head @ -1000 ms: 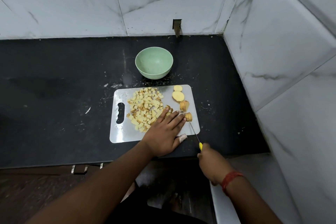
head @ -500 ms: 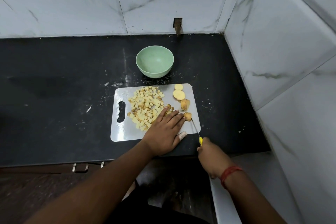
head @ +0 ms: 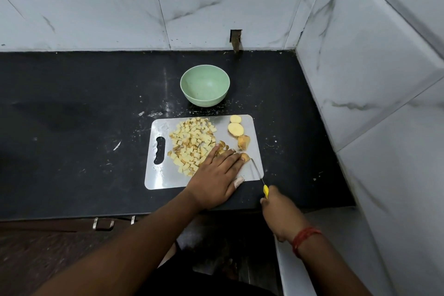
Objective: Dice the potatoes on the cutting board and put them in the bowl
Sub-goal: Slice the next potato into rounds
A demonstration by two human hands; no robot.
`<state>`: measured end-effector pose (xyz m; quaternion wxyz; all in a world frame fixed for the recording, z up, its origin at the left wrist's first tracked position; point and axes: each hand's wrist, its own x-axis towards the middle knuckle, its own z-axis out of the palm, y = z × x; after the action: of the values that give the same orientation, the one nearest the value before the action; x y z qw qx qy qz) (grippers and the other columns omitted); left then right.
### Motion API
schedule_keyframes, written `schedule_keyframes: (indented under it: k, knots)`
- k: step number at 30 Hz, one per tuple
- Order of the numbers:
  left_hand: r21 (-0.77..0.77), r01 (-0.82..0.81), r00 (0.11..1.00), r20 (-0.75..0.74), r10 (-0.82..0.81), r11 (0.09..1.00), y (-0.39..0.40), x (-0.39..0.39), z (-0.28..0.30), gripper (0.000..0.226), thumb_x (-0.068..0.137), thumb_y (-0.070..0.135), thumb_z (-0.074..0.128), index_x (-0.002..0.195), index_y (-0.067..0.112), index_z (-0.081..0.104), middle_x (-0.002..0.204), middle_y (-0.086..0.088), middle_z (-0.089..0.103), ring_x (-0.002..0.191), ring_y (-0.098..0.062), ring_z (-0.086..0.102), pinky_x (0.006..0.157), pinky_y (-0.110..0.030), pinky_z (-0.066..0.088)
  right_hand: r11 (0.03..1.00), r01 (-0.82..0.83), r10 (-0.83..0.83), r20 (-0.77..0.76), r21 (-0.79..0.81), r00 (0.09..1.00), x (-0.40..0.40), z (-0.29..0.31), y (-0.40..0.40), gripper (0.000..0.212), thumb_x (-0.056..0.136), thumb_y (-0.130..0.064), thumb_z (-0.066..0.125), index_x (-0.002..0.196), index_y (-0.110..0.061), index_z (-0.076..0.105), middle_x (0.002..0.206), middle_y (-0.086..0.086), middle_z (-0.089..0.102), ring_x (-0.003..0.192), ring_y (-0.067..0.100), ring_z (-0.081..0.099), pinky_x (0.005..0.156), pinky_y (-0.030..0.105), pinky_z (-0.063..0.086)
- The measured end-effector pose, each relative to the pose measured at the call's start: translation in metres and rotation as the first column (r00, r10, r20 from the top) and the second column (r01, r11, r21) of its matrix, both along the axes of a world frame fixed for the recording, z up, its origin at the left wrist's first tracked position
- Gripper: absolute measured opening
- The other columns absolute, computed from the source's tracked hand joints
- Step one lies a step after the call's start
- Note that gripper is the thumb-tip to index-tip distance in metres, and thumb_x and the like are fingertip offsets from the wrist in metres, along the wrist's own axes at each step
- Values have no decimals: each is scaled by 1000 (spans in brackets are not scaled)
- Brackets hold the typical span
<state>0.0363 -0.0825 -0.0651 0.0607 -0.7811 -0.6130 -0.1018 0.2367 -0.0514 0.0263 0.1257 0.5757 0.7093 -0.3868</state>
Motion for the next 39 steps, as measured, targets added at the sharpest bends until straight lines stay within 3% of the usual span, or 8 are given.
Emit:
schedule_keyframes:
  k: [8, 18, 21, 25, 31, 36, 39]
  knots:
    - [-6, 11, 1000, -9, -11, 1000, 0, 0, -2, 56, 108, 46, 33, 152, 13, 46, 152, -11, 49, 144, -30, 40, 122, -57, 19, 1000, 6, -6, 34, -2, 999, -8, -3, 10, 9, 103, -21, 37, 106, -13, 39, 95, 9, 56, 78, 21, 55, 67, 30, 47]
    - [0, -3, 1000, 14, 3, 1000, 0, 0, -1, 57, 108, 45, 32, 148, 9, 50, 150, -11, 52, 142, -28, 43, 124, -55, 16, 1000, 21, -21, 2, 0, 1000, -6, -5, 5, 10, 103, -21, 37, 106, -12, 40, 85, 5, 54, 70, 16, 56, 61, 30, 48]
    - [2, -2, 1000, 22, 2, 1000, 0, 0, -1, 56, 108, 45, 33, 148, 9, 50, 150, -11, 51, 142, -28, 43, 124, -54, 16, 999, 29, -29, -5, 21, 1000, -9, -4, 7, 11, 103, -22, 37, 108, -13, 40, 88, 6, 56, 75, 20, 59, 66, 35, 53]
    - [-2, 13, 999, 33, -13, 1000, 1, -1, -2, 57, 109, 45, 31, 151, 9, 47, 154, -11, 47, 144, -28, 41, 124, -55, 16, 1000, -3, 3, 1, 28, 1000, -14, -3, 7, 11, 103, -20, 37, 112, -13, 39, 83, 1, 51, 70, 14, 55, 63, 32, 51]
    - [-26, 17, 999, 33, -17, 999, 1, -1, -3, 58, 109, 45, 28, 153, 10, 44, 158, -8, 43, 147, -26, 37, 125, -54, 15, 999, -21, 20, 27, 24, 999, -23, -1, 11, 16, 103, -21, 38, 117, -12, 38, 88, 6, 52, 74, 18, 58, 72, 41, 58]
    - [-23, 30, 999, 23, -29, 999, 3, -1, -3, 58, 108, 45, 33, 152, 10, 46, 156, -7, 46, 145, -26, 39, 125, -52, 15, 999, -45, 46, 62, -17, 997, -29, -6, 18, 12, 103, -20, 39, 110, -11, 39, 85, 6, 51, 73, 21, 55, 57, 33, 47]
    - [-3, 42, 999, 26, -42, 999, 4, -1, -2, 57, 107, 44, 37, 150, 9, 48, 154, -9, 48, 142, -27, 42, 125, -51, 16, 995, -96, 96, 71, -4, 993, -30, -12, 25, 9, 102, -20, 41, 101, -11, 39, 78, 2, 47, 75, 22, 52, 62, 28, 37]
